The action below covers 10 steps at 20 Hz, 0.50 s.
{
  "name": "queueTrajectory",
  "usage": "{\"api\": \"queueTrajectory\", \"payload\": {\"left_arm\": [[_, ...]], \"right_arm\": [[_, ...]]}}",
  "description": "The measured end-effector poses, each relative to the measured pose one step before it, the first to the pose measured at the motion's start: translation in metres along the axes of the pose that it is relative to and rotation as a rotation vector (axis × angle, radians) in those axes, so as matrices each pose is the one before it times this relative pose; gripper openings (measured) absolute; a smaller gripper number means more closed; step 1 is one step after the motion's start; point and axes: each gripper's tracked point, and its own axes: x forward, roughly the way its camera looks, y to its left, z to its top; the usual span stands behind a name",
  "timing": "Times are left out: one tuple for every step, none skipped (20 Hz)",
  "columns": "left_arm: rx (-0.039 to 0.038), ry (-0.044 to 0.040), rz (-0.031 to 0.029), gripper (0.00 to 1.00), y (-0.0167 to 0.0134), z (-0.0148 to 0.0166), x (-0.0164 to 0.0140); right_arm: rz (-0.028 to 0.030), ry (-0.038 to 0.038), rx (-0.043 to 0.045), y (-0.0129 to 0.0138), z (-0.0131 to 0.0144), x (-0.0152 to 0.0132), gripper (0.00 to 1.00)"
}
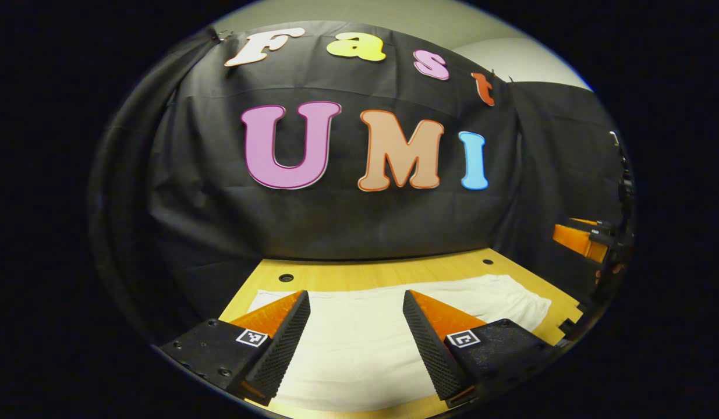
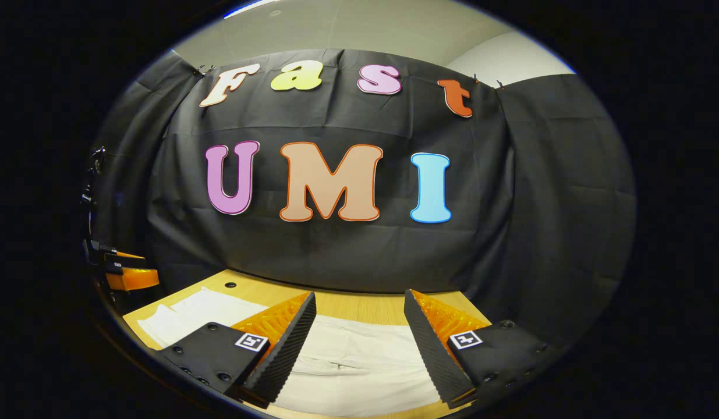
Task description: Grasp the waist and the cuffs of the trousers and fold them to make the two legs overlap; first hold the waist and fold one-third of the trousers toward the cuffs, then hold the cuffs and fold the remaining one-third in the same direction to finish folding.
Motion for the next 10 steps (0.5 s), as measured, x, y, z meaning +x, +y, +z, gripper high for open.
{"api": "queueTrajectory", "payload": {"left_arm": [[0.02697, 0.02504, -0.03714, 0.95, -0.00306, -0.00642, -0.00084], [0.02473, 0.03944, -0.03386, 0.95, -0.00167, -0.00942, 0.00023], [0.02042, 0.04268, -0.0414, 0.95, -0.00275, -0.00864, -0.00009], [0.01918, 0.03511, -0.04407, 0.95, -0.00388, -0.00785, -0.0021], [0.01927, 0.03755, -0.04377, 0.95, -0.00524, -0.00941, -0.00168], [0.02572, 0.04173, -0.04166, 0.95, -0.00462, -0.01472, -0.00152], [0.03127, 0.04219, -0.03864, 0.95, -0.00269, -0.01038, 0.00103], [0.03449, 0.04883, -0.03905, 0.94, -0.00359, -0.01422, 0.00062], [0.03571, 0.05526, -0.03846, 0.93, -0.00439, -0.01549, 0.00331], [0.03668, 0.06613, -0.03215, 0.93, 0.0011, -0.01714, 0.00344]], "right_arm": [[-0.00067, 0.00508, -0.00115, -0.001, -0.00355, -0.00136, 0.98], [-0.00134, 0.00565, -0.00057, -0.00085, -0.00162, -0.00026, 0.97], [-0.00224, 0.00712, -0.00157, 0.00018, -0.00165, -0.00154, 0.97], [-0.00148, 0.00583, -0.00095, -0.00066, -0.00157, -0.00007, 0.98], [0.00015, 0.0056, 0.00026, -0.00044, -0.00274, -0.00306, 0.97], [-0.00114, 0.00452, -0.00067, -0.00012, -0.00172, -0.00132, 0.97], [-0.0025, 0.00423, -0.00005, -0.00095, -0.001, -0.00151, 0.97], [-0.00057, 0.00683, 0.00237, -0.00007, -0.00233, -0.00109, 0.97], [0.00091, 0.00845, 0.00383, 0.00067, -0.00367, -0.00048, 0.97], [0.00025, 0.00733, 0.00194, 0.00001, -0.00219, -0.00049, 0.97]]}}
